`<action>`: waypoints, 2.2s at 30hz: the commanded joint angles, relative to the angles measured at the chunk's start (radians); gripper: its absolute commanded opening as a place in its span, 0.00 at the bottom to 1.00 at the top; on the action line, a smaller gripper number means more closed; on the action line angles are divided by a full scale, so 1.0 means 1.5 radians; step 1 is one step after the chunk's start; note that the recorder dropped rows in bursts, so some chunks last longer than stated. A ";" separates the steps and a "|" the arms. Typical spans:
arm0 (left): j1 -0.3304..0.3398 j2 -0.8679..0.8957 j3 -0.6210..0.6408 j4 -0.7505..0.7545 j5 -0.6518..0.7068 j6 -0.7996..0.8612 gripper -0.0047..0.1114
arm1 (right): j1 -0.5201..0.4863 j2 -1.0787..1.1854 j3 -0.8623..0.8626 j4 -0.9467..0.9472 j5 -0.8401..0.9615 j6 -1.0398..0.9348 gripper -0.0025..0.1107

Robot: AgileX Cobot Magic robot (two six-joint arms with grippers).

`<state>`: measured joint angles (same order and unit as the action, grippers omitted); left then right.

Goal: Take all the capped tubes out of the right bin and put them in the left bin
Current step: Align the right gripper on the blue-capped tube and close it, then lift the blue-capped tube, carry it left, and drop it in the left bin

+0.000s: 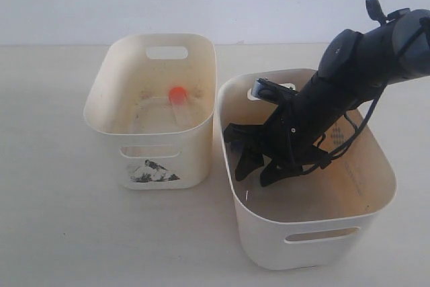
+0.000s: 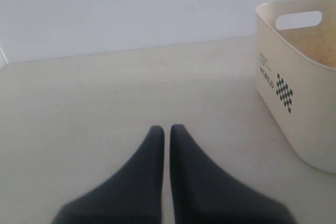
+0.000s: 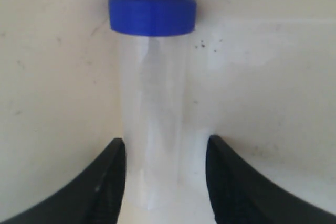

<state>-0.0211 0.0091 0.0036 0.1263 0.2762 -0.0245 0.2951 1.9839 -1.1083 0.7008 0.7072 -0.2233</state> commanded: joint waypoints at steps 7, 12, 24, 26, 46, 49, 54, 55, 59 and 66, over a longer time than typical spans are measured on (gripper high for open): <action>0.001 -0.001 -0.002 -0.004 -0.010 -0.008 0.08 | -0.004 0.011 0.002 -0.026 -0.024 0.003 0.43; 0.001 -0.001 -0.002 -0.004 -0.010 -0.008 0.08 | -0.004 0.011 0.002 -0.033 -0.028 0.003 0.43; 0.001 -0.001 -0.002 -0.004 -0.010 -0.008 0.08 | -0.004 0.011 0.002 -0.036 -0.045 0.015 0.32; 0.001 -0.001 -0.002 -0.004 -0.010 -0.008 0.08 | -0.004 0.011 0.002 -0.039 -0.046 0.015 0.21; 0.001 -0.001 -0.002 -0.004 -0.010 -0.008 0.08 | -0.004 -0.039 0.001 -0.040 -0.048 0.050 0.02; 0.001 -0.001 -0.002 -0.004 -0.010 -0.008 0.08 | -0.004 -0.060 0.001 -0.040 -0.043 0.050 0.02; 0.001 -0.001 -0.002 -0.004 -0.010 -0.008 0.08 | -0.004 -0.083 0.001 -0.040 -0.033 0.050 0.02; 0.001 -0.001 -0.002 -0.004 -0.010 -0.008 0.08 | -0.004 -0.088 0.001 -0.042 -0.032 0.050 0.02; 0.001 -0.001 -0.002 -0.004 -0.010 -0.008 0.08 | -0.004 -0.117 0.001 -0.045 -0.037 0.050 0.02; 0.001 -0.001 -0.002 -0.004 -0.010 -0.008 0.08 | -0.004 -0.200 0.001 -0.072 -0.065 0.059 0.02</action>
<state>-0.0211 0.0091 0.0036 0.1263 0.2762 -0.0245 0.2934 1.7421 -1.1064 0.6093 0.6451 -0.1439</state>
